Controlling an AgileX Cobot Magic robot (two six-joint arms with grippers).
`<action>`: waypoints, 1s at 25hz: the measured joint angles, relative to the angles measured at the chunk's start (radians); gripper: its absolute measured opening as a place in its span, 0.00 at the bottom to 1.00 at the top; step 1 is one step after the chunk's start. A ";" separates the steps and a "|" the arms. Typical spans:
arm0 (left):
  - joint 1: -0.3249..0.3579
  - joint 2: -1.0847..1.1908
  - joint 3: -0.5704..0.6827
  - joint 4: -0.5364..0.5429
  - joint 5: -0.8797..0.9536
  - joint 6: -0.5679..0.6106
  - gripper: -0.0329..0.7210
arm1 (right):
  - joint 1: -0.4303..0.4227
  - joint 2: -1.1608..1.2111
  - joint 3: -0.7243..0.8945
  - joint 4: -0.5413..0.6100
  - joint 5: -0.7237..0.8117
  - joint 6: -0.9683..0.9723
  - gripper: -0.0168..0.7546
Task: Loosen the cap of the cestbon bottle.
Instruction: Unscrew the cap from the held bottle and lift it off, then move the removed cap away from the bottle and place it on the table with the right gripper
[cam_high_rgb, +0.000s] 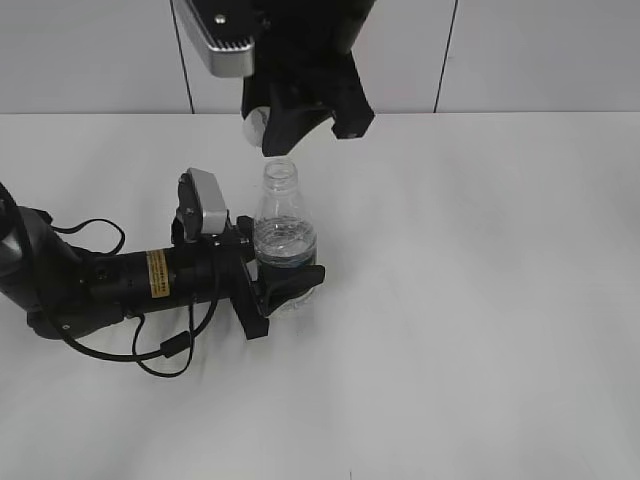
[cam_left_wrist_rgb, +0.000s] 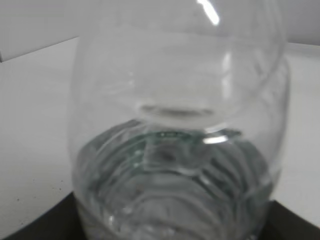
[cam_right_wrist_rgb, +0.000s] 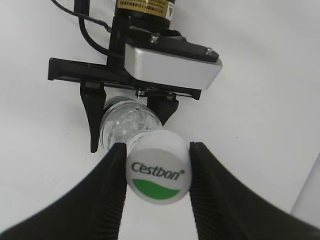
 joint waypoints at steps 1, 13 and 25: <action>0.000 0.000 0.000 0.000 0.000 0.000 0.58 | 0.002 -0.008 0.000 -0.004 0.000 0.028 0.40; 0.000 0.000 0.000 0.004 0.000 0.000 0.58 | 0.004 -0.077 0.000 -0.373 0.000 1.100 0.40; 0.000 0.000 0.000 0.004 0.000 0.000 0.58 | -0.250 -0.084 0.049 -0.313 0.000 1.416 0.40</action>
